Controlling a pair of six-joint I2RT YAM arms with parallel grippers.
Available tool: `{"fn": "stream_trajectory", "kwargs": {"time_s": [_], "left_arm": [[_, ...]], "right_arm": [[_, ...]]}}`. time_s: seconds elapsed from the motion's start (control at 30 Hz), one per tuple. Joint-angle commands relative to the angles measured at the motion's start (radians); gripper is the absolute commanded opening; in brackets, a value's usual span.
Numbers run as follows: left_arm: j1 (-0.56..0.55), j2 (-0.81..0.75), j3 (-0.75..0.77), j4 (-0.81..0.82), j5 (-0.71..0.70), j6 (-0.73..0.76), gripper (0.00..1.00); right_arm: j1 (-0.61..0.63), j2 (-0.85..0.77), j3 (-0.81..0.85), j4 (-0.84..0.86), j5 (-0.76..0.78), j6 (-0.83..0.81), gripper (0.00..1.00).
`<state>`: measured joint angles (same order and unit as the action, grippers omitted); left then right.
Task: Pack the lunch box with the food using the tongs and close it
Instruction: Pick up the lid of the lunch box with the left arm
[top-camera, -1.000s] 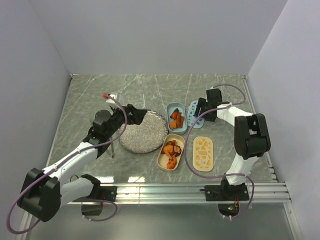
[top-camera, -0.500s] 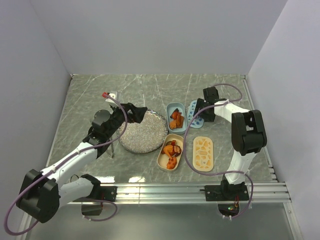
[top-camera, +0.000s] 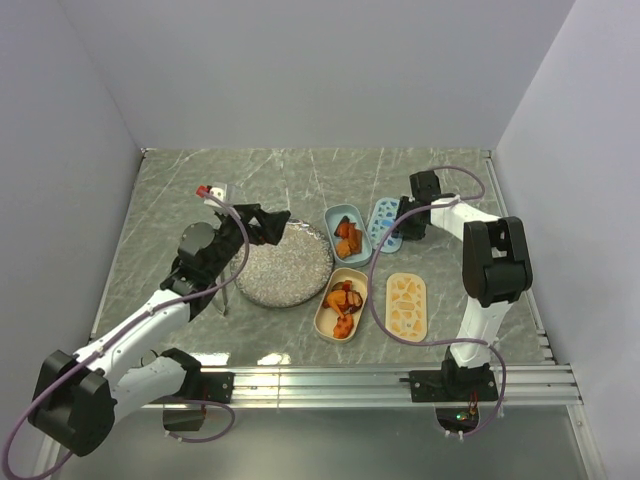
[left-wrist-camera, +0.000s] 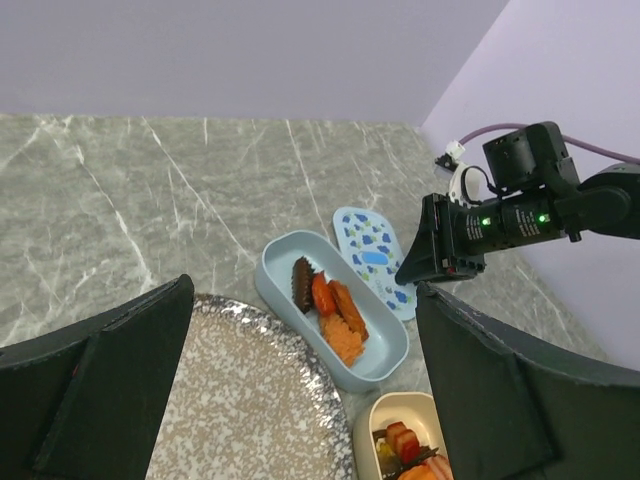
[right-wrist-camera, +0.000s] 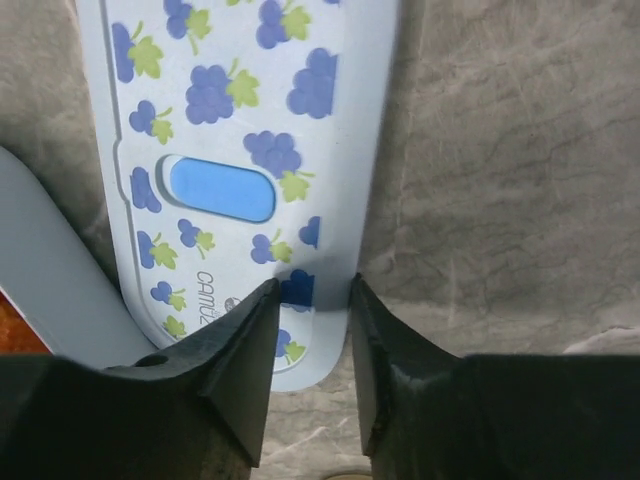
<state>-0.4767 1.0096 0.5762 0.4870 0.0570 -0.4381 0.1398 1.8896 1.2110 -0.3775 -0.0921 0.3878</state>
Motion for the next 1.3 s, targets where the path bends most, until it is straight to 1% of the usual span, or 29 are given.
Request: {"fn": "stream_trajectory", "kwargs": {"time_s": [0.0,0.07,0.1,0.13,0.27,0.47,0.57,0.6,0.67,0.7,0.73,0.77,0.8,0.83,0.87,0.9,0.93,0.97,1.0,1.07,1.1,1.13,1.17,1.2,1.23,1.27], "left_arm": [[-0.003,-0.039,-0.012,0.021,-0.02,0.022,0.99],[-0.003,-0.045,-0.016,0.021,-0.019,0.022,1.0],[-0.003,-0.042,-0.015,0.021,-0.017,0.025,0.99],[-0.003,-0.031,-0.01,0.018,-0.013,0.027,0.99],[-0.003,0.021,0.001,0.042,0.016,0.025,0.99],[-0.003,0.136,0.036,0.114,0.047,-0.001,0.99],[-0.023,0.259,0.131,0.114,0.064,-0.014,0.99],[-0.049,0.332,0.199,0.104,0.057,-0.005,1.0],[-0.077,0.406,0.281,0.053,0.028,0.013,0.99],[-0.106,0.476,0.357,0.042,0.021,0.031,1.0],[-0.12,0.509,0.394,0.035,0.021,0.042,0.99],[-0.134,0.542,0.431,0.022,0.017,0.055,0.99],[-0.148,0.611,0.515,-0.005,0.007,0.082,0.99],[-0.173,0.648,0.563,-0.025,0.007,0.1,0.98],[-0.186,0.69,0.612,-0.042,0.01,0.116,0.96],[-0.195,0.774,0.71,-0.057,0.018,0.143,0.95],[-0.213,0.814,0.764,-0.092,0.05,0.148,0.93],[-0.218,0.855,0.816,-0.111,0.066,0.148,0.87],[-0.232,0.93,0.912,-0.134,0.076,0.142,0.83],[-0.246,0.998,1.002,-0.207,0.052,0.134,0.77],[-0.255,1.064,1.101,-0.247,0.026,0.15,0.77],[-0.275,1.095,1.151,-0.343,-0.002,0.162,0.79],[-0.284,1.121,1.191,-0.375,-0.053,0.174,0.83],[-0.293,1.162,1.244,-0.395,-0.055,0.2,0.86],[-0.307,1.181,1.263,-0.409,-0.054,0.211,0.88],[-0.31,1.199,1.283,-0.444,-0.054,0.219,0.9]], "right_arm": [[0.017,0.023,0.032,-0.017,-0.061,0.014,0.38],[0.017,0.02,0.027,-0.008,-0.058,0.016,0.36],[0.015,0.019,0.024,-0.003,-0.057,0.017,0.28],[0.017,0.019,0.021,0.0,-0.057,0.019,0.24],[0.015,0.013,0.016,0.021,-0.057,0.02,0.14],[0.017,-0.006,-0.001,0.052,-0.07,0.02,0.11],[0.015,-0.044,-0.021,0.074,-0.055,0.026,0.11],[0.015,-0.056,-0.034,0.078,-0.038,0.028,0.11],[0.015,-0.096,-0.047,0.083,-0.02,0.025,0.11],[0.017,-0.112,-0.057,0.084,0.001,0.025,0.11],[0.017,-0.139,-0.065,0.091,0.015,0.023,0.11],[0.015,-0.153,-0.073,0.095,0.025,0.023,0.13],[0.015,-0.168,-0.082,0.1,0.034,0.025,0.14],[0.014,-0.19,-0.088,0.101,0.055,0.022,0.15],[0.014,-0.201,-0.093,0.106,0.061,0.023,0.17],[0.012,-0.213,-0.106,0.112,0.066,0.025,0.17],[0.011,-0.237,-0.116,0.121,0.069,0.025,0.18],[0.007,-0.248,-0.123,0.136,0.069,0.026,0.19],[0.003,-0.257,-0.136,0.14,0.068,0.026,0.2],[-0.005,-0.285,-0.149,0.141,0.078,0.02,0.21],[-0.011,-0.294,-0.159,0.14,0.081,0.017,0.22],[-0.02,-0.314,-0.165,0.138,0.083,0.016,0.22],[-0.025,-0.325,-0.171,0.141,0.091,0.017,0.24],[-0.031,-0.337,-0.188,0.147,0.091,0.02,0.25],[-0.038,-0.36,-0.197,0.155,0.089,0.022,0.27],[-0.043,-0.371,-0.206,0.173,0.083,0.025,0.3]]}}
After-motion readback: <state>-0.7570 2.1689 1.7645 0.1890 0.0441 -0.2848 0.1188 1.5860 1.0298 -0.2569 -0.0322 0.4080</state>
